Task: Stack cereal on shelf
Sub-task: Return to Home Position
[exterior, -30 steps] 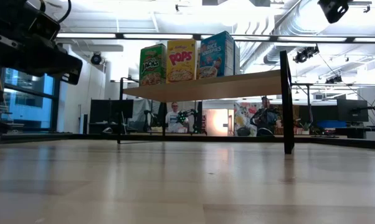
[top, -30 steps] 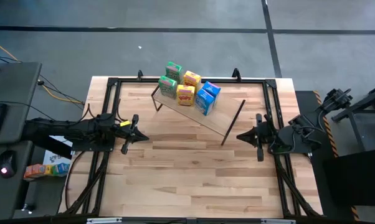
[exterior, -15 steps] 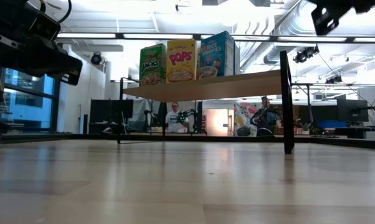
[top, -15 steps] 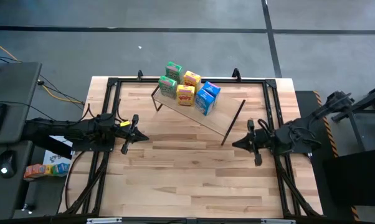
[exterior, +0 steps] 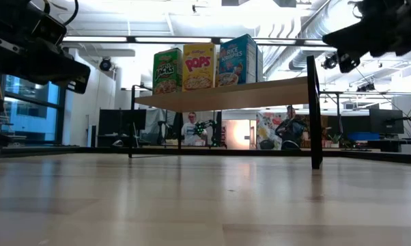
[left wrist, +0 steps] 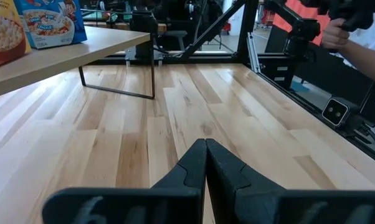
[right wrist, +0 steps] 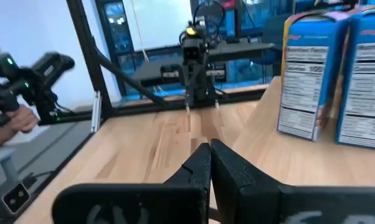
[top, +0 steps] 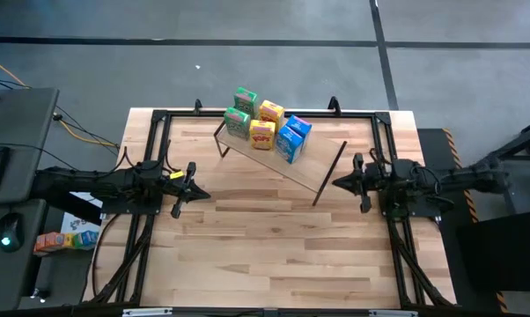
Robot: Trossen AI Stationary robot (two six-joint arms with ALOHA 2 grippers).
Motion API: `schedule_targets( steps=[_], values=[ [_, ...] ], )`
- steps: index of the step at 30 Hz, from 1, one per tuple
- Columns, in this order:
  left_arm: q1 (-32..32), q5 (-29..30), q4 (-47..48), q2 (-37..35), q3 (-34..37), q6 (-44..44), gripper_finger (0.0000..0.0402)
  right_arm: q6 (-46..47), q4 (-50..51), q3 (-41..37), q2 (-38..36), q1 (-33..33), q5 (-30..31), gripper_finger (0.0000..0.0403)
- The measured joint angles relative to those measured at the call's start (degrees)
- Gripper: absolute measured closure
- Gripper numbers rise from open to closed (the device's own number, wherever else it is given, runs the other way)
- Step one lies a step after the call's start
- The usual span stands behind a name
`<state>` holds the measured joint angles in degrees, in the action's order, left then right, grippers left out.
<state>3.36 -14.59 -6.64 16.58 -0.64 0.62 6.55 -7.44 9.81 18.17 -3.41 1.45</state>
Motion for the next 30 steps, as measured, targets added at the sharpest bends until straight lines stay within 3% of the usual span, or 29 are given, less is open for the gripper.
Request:
schedule_targets(
  steps=[7, 12, 20, 30],
  values=[
    [0.0, 0.0, 0.01, 0.02, 0.0, 0.0, 0.0402, 2.53, 2.68, -5.06, -11.29, 4.34, -8.65, 0.0403],
    [0.0, 0.01, 1.58, 0.01, -0.02, 0.0, 0.0401, 2.44, 5.83, -9.2, -17.85, 2.82, -7.95, 0.0403],
    [-0.02, 0.03, 3.26, 0.28, -0.04, 0.0, 0.0401, -2.95, 6.05, -9.2, -17.1, 0.23, -6.07, 0.0403],
    [-0.02, 1.79, 3.79, 0.28, -0.04, 0.0, 0.0401, -1.92, 6.32, -9.2, -13.68, 0.18, -4.63, 0.0403]
  ],
)
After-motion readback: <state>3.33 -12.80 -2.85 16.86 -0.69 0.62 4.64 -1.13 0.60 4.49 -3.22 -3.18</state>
